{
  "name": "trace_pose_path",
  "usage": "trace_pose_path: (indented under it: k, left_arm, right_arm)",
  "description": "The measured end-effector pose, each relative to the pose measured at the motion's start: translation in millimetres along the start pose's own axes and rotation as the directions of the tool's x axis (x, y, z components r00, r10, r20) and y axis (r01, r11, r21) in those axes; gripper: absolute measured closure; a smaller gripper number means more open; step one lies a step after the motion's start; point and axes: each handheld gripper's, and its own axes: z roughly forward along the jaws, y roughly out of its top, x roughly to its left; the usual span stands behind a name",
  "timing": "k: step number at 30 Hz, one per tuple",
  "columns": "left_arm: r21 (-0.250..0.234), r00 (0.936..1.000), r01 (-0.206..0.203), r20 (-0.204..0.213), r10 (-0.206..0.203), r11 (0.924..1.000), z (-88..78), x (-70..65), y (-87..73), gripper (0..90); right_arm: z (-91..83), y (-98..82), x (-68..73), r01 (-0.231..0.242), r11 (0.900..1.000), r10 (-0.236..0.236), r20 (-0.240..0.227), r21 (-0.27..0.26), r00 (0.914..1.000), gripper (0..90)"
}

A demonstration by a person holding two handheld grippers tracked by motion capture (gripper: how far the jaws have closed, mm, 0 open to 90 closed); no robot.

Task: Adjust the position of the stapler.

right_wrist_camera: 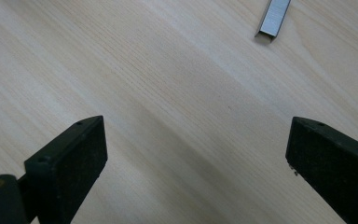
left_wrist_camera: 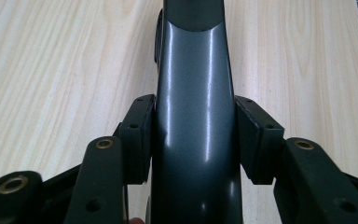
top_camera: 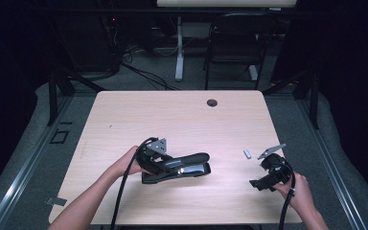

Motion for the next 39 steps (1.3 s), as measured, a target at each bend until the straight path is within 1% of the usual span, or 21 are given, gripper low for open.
trace_pose_path:
  k: [1, 2, 4, 5, 6, 8, 10, 11, 13, 18, 19, 22, 23, 24, 26, 29, 32, 34, 35, 36, 39]
  left_arm:
    - [0.004, 0.9998, 0.007, -0.016, -0.007, 1.0, 0.9, -1.2, 0.6, 50.5]
    - [0.014, 0.9992, 0.026, -0.029, -0.026, 0.9996, 2.0, -3.0, 1.5, 37.6]
    - [0.028, 0.9979, 0.042, -0.05, -0.041, 0.9987, 1.4, -6.8, 1.9, 35.5]
    - [0.025, 0.997, 0.049, -0.062, -0.047, 0.9985, 0.0, -8.9, 1.2, 33.2]
    - [0.021, 0.9963, 0.053, -0.069, -0.052, 0.9984, -1.1, -9.6, 0.4, 27.0]
    - [0.004, 0.9929, 0.078, -0.091, -0.077, 0.997, -5.9, -11.5, -2.8, 24.7]
    - [-0.016, 0.9892, 0.103, -0.103, -0.104, 0.9946, -12.4, -12.2, -7.7, 17.3]
    - [-0.027, 0.9869, 0.117, -0.109, -0.119, 0.9928, -15.7, -12.4, -10.7, 17.3]
    - [-0.039, 0.9813, 0.139, -0.129, -0.143, 0.9895, -22.3, -12.9, -17.1, 14.2]
    - [-0.07, 0.9584, 0.223, -0.167, -0.231, 0.9724, -32.1, -14.4, -30.1, 6.8]
    - [-0.077, 0.9538, 0.238, -0.17, -0.248, 0.9682, -32.7, -15.6, -31.6, 3.3]
    - [-0.071, 0.9453, 0.255, -0.192, -0.264, 0.9643, -33.9, -19.2, -34.6, 0.4]
    - [-0.069, 0.9402, 0.267, -0.2, -0.276, 0.9612, -34.2, -20.7, -36.0, 0.0]
    - [-0.073, 0.9392, 0.273, -0.195, -0.283, 0.9591, -34.4, -21.3, -37.2, 0.0]
    - [-0.081, 0.9324, 0.283, -0.211, -0.294, 0.9558, -34.7, -22.9, -40.3, 0.0]
    - [-0.075, 0.9281, 0.286, -0.226, -0.296, 0.9553, -34.3, -25.5, -45.2, 0.8]
    - [-0.077, 0.9269, 0.287, -0.23, -0.297, 0.9549, -34.6, -25.8, -48.2, 5.7]
    - [-0.078, 0.9302, 0.285, -0.218, -0.296, 0.9553, -34.7, -25.1, -49.5, 10.3]
    - [-0.077, 0.929, 0.289, -0.218, -0.299, 0.9542, -34.3, -25.0, -49.9, 13.9]
    - [-0.068, 0.9333, 0.288, -0.203, -0.296, 0.9552, -33.5, -24.5, -50.7, 15.2]
    - [-0.053, 0.9344, 0.284, -0.208, -0.289, 0.9572, -30.9, -24.1, -52.0, 21.5]
  right_arm:
    - [1.6, -0.8, 1.6, -0.018, 0.999, 0.018, -0.009, -0.028, 0.9998, 5.2]
    - [-0.8, -0.2, 1.8, -0.002, 1.0, 0.002, -0.005, -0.008, 1.0, 5.7]
    - [-1.1, -0.3, 2.8, -0.007, 1.0, 0.007, -0.019, -0.019, 0.9998, 5.8]
    - [-2.4, -0.1, 3.1, 0.008, 1.0, -0.009, -0.014, -0.015, 0.9999, 5.9]
    - [-2.7, 0.3, 5.0, 0.011, 1.0, -0.012, -0.028, -0.025, 0.9995, 5.9]
    - [-3.0, 0.9, 5.6, 0.017, 1.0, -0.018, -0.024, -0.023, 0.9995, 5.9]
    - [-3.1, 2.5, 9.0, 0.014, 0.999, -0.016, -0.051, -0.032, 0.9986, 5.8]
    - [-3.1, 2.5, 9.0, 0.014, 0.999, -0.016, -0.051, -0.032, 0.9986, 5.8]
    - [-4.5, 4.6, 11.9, 0.018, 0.998, -0.023, -0.089, -0.059, 0.9957, 2.2]
    - [-7.1, 11.2, 16.1, 0.009, 0.994, -0.023, -0.132, -0.109, 0.9909, 0.0]
    - [-6.5, 16.8, 19.6, 0.018, 0.993, -0.036, -0.147, -0.119, 0.9885, 0.0]
    - [-4.2, 22.9, 24.5, 0.022, 0.991, -0.045, -0.168, -0.135, 0.9848, 0.0]
    - [-3.1, 26.7, 27.0, 0.029, 0.99, -0.053, -0.174, -0.136, 0.9832, 0.0]
    - [-1.5, 31.9, 30.7, 0.039, 0.99, -0.064, -0.182, -0.136, 0.9812, 0.0]
    - [1.1, 39.6, 36.4, 0.052, 0.989, -0.079, -0.196, -0.14, 0.9774, 0.2]
    - [5.0, 54.1, 49.7, 0.1, 0.984, -0.131, -0.215, -0.15, 0.9679, 1.8]
    - [8.2, 65.0, 56.3, 0.122, 0.981, -0.154, -0.217, -0.154, 0.9639, 3.8]
    - [10.8, 73.8, 59.9, 0.133, 0.977, -0.169, -0.225, -0.164, 0.9597, 6.2]
    - [12.3, 79.2, 61.7, 0.132, 0.977, -0.169, -0.23, -0.167, 0.9585, 7.3]
    - [13.4, 82.4, 62.6, 0.132, 0.976, -0.171, -0.233, -0.174, 0.9572, 8.3]
    - [16.7, 94.0, 66.9, 0.134, 0.971, -0.18, -0.241, -0.197, 0.9536, 14.3]
